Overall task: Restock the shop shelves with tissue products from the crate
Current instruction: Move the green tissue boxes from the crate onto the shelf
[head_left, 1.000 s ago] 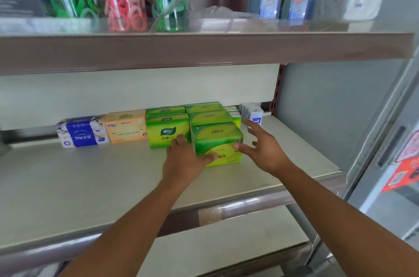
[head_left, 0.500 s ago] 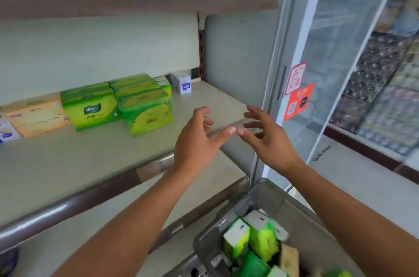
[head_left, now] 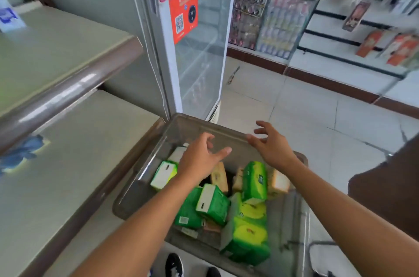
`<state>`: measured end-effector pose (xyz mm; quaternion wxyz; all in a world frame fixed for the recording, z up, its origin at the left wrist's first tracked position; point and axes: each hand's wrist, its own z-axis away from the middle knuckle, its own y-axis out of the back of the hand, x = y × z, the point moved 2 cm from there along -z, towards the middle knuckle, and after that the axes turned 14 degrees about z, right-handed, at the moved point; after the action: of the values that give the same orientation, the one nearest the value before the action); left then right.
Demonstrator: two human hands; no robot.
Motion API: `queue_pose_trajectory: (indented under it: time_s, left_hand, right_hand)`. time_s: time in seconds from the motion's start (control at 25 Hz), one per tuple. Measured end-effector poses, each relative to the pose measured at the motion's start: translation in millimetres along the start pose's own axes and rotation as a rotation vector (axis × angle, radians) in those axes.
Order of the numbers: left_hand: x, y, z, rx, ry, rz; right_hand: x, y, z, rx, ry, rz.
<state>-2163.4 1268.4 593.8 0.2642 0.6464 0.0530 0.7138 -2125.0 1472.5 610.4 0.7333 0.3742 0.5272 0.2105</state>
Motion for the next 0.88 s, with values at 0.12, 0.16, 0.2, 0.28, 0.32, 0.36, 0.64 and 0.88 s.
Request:
queue_pose_trajectory:
  time_s: [0.12, 0.16, 0.2, 0.28, 0.32, 0.36, 0.64, 0.88]
  left_hand:
    - [-29.5, -36.8, -3.7, -0.102, 0.083, -0.014]
    - [-37.8, -45.3, -3.4, -0.122, 0.103, -0.015]
    - [-45.9, -52.8, -3.3, -0.144, 0.122, -0.022]
    - [-59.3, -66.1, -3.4, -0.178, 0.142, -0.052]
    - [-64.9, -70.8, -2.7, -0.192, 0.145, -0.071]
    - [-70.0, -74.6, -1.4, -0.203, 0.151, -0.077]
    - [-91.7, -69.8, 1.4, -0.19, 0.184, -0.047]
    - [-75.9, -29.8, 7.0, -0.133, 0.193, 0.01]
  right_hand:
    - [51.0, -38.3, 2.8, -0.096, -0.206, 0.151]
    - [64.5, -52.5, 4.5, -0.124, -0.242, 0.229]
    - [76.6, -67.5, 5.7, -0.145, -0.262, 0.298]
    - [98.9, -98.8, 6.5, -0.178, -0.262, 0.455]
    - [107.9, -114.3, 6.6, -0.207, -0.238, 0.562]
    - [113.2, -126.4, 7.4, -0.229, -0.221, 0.669]
    - [109.9, -162.0, 3.8, -0.147, -0.204, 0.879]
    - [77.1, -110.6, 4.2, -0.168, -0.203, 0.337]
